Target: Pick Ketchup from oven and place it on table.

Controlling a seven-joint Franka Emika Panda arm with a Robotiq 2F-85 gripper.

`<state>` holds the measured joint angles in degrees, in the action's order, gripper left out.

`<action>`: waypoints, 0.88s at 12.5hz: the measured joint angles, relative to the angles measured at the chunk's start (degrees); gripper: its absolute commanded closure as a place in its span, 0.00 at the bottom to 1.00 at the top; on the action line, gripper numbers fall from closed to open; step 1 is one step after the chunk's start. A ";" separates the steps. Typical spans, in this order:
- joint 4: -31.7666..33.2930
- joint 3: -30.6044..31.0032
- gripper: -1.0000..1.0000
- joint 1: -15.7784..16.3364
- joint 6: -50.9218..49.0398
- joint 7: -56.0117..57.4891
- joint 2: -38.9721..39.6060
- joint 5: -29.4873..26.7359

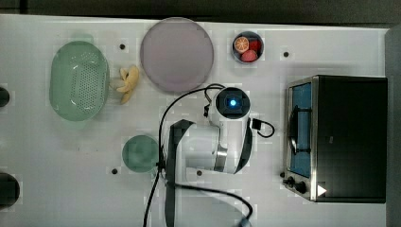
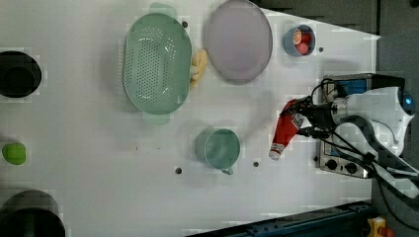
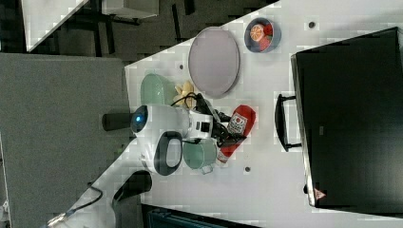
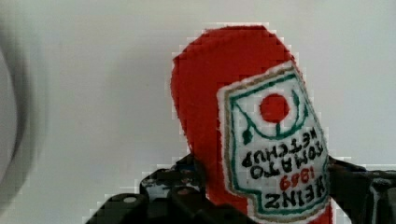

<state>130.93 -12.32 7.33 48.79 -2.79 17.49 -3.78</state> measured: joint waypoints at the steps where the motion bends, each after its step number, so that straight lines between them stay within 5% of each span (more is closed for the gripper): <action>1: -0.11 0.45 0.01 0.06 2.01 0.00 1.68 -0.49; 6: -0.34 2.19 0.00 1.57 0.08 -0.18 -2.08 -0.61; 11: -8.62 1.34 0.00 2.12 -13.82 -0.23 -17.25 -0.78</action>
